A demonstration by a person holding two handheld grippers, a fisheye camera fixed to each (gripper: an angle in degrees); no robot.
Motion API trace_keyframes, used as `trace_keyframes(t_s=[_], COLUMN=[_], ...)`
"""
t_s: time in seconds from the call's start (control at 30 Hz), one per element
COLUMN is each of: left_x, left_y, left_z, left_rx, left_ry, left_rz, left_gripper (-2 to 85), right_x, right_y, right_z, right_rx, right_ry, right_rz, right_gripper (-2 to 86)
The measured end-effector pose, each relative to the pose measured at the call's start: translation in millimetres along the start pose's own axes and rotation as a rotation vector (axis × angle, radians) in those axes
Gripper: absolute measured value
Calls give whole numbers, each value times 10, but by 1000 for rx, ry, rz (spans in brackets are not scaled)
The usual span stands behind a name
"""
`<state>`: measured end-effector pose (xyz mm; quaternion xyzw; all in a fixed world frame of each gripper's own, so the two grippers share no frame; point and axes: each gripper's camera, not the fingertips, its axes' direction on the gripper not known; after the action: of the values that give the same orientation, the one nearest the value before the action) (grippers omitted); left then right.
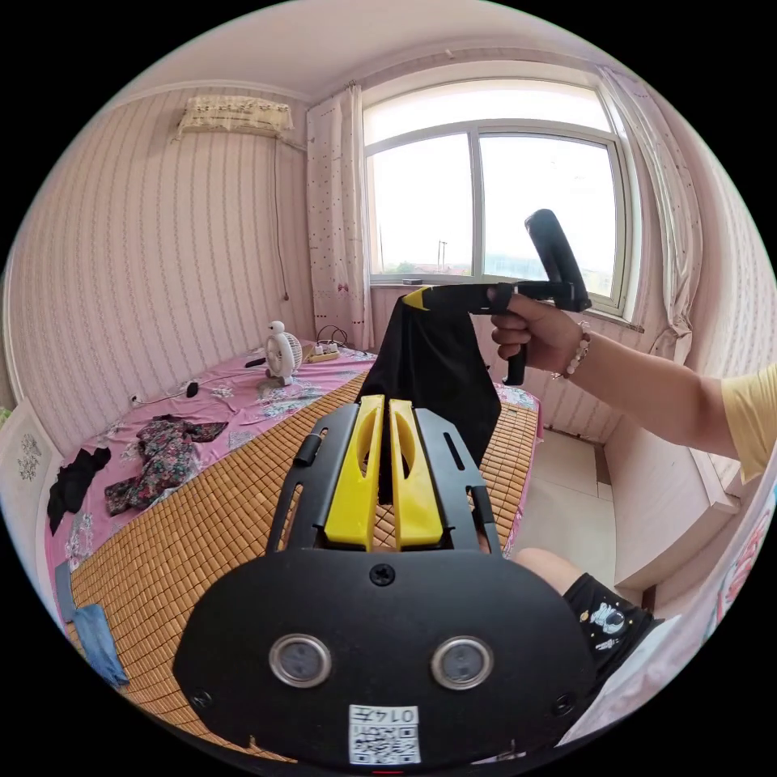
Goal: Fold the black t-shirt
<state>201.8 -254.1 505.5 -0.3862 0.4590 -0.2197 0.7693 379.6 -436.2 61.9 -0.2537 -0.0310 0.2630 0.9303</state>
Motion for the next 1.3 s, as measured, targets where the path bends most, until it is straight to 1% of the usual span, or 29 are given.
trace_keyframes(t_s=[0.1, 0.13, 0.2, 0.27, 0.33, 0.37, 0.43, 0.5, 0.6, 0.7, 0.77, 0.83, 1.0, 1.13, 1.17, 1.27, 1.3], left_x=[-156, -174, -232, -276, -317, -358, -465, -667, -942, -1222, -1349, -1457, -1955, -2233, -2321, -2525, -2591], left_y=[280, 339, 636, 945, 1333, 1624, 2064, 2589, 3001, 3166, 3175, 3135, 2900, 2709, 2673, 2641, 2641], left_z=[-736, -847, -1168, -1265, -1267, -1229, -1137, -1054, -1028, -957, -854, -711, -306, 10, 144, 475, 496], left_rx=[33, 31, 31, 17, -17, -56, -155, -284, -376, -401, -398, -396, -356, -365, -395, -543, -545], left_ry=[-51, -58, -72, -65, -57, -63, -76, -70, -90, -79, -63, -55, -99, -191, -190, -141, -119], left_rz=[14, 17, -1, -58, -127, -185, -302, -452, -566, -639, -644, -620, -584, -499, -488, -451, -455], left_gripper=[-5, -5, -5, -4, 2, 6, 13, 21, 32, 43, 50, 56, 80, 96, 101, 67, 53], right_x=[-400, -528, -670, -770, -788, -755, -542, -432, -407, -513, -619, -819, -1276, -1394, -1402, -1416, -1378], right_y=[55, 139, 295, 500, 870, 978, 1430, 1715, 1950, 1961, 1915, 1865, 1873, 1932, 1928, 1860, 1817], right_z=[293, 390, 538, 686, 927, 1001, 1276, 1389, 1508, 1737, 1934, 2262, 2917, 3262, 3276, 3277, 3208], right_rx=[94, 115, 98, 47, -79, -123, -329, -441, -525, -562, -576, -610, -676, -731, -733, -757, -733], right_ry=[-162, -207, -241, -223, -71, -40, 57, 95, 66, 23, -11, -43, -94, 8, 15, 37, 46], right_rz=[47, 46, 24, -28, -51, -37, 68, 129, 183, 172, 159, 120, 28, -22, -39, -102, -106], right_gripper=[1, 3, 4, 6, 9, 9, 17, 27, 44, 61, 70, 82, 106, 63, 57, 27, 14])
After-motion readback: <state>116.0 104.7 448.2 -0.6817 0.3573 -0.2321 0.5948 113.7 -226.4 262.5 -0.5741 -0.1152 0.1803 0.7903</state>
